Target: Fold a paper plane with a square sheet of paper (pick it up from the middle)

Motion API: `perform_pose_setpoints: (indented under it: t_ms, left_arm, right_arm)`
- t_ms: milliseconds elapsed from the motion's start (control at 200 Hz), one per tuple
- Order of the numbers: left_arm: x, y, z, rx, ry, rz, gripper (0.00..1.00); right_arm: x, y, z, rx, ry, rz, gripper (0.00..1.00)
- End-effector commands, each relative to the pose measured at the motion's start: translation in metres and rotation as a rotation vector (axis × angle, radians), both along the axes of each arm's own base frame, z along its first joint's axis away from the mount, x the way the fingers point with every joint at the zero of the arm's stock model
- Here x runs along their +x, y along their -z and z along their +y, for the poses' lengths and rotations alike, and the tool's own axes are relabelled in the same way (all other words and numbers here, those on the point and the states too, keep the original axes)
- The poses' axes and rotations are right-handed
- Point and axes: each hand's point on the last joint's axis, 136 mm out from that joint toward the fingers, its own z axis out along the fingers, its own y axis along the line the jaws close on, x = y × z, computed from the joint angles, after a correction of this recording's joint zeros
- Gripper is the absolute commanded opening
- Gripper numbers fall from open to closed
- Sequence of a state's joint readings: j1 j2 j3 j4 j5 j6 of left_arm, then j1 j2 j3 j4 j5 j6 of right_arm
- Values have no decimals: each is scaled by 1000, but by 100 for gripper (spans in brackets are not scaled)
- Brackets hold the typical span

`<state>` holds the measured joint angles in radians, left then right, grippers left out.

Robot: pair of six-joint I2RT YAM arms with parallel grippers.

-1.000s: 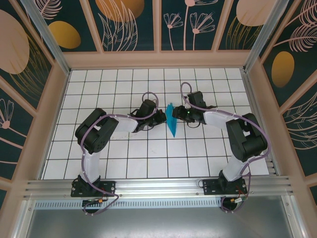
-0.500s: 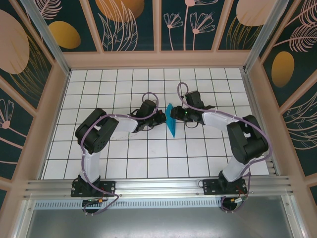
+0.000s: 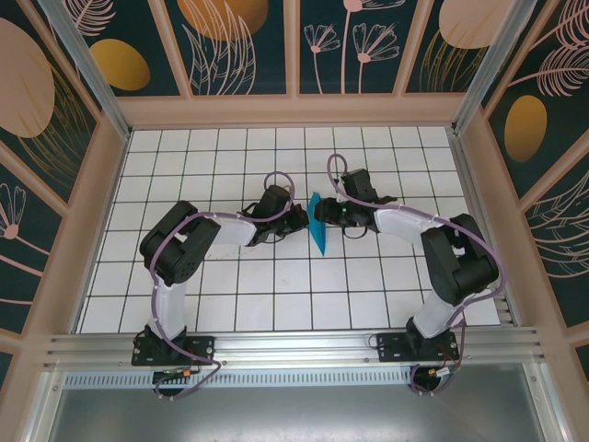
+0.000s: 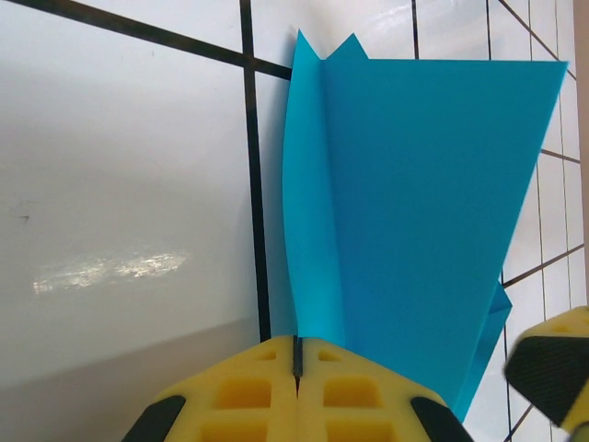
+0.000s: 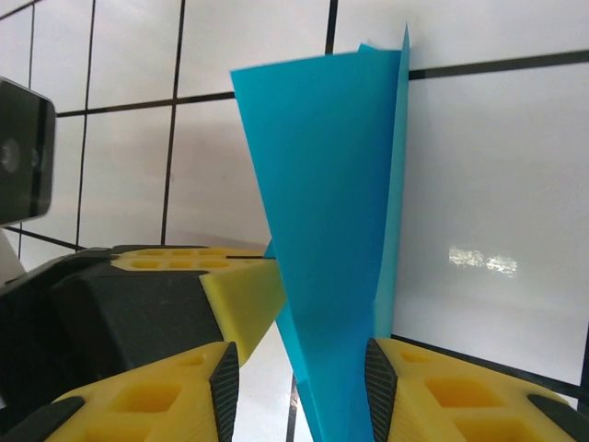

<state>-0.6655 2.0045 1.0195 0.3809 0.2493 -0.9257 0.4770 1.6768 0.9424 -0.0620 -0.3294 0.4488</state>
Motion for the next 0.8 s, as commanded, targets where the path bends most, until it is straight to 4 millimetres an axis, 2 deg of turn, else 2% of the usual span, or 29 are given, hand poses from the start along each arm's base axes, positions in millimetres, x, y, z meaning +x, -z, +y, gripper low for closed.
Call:
perform_pose_setpoints:
  t_ms: [0, 350, 425, 600, 796]
  left_arm:
    - [5, 9, 4, 22, -12, 15, 0]
    - [5, 11, 3, 28, -12, 19, 0]
    - [5, 10, 4, 27, -12, 19, 0]
    - [5, 8, 3, 24, -12, 16, 0]
    - [6, 6, 2, 20, -11, 14, 0]
  right_arm:
    - [-2, -2, 8, 7, -43, 0, 42]
    - [-7, 14, 4, -40, -34, 42, 37]
    - [-7, 9, 5, -38, -31, 27, 37]
    - [-7, -21, 6, 1, -34, -42, 37]
    - [-11, -16, 13, 19, -63, -12, 28]
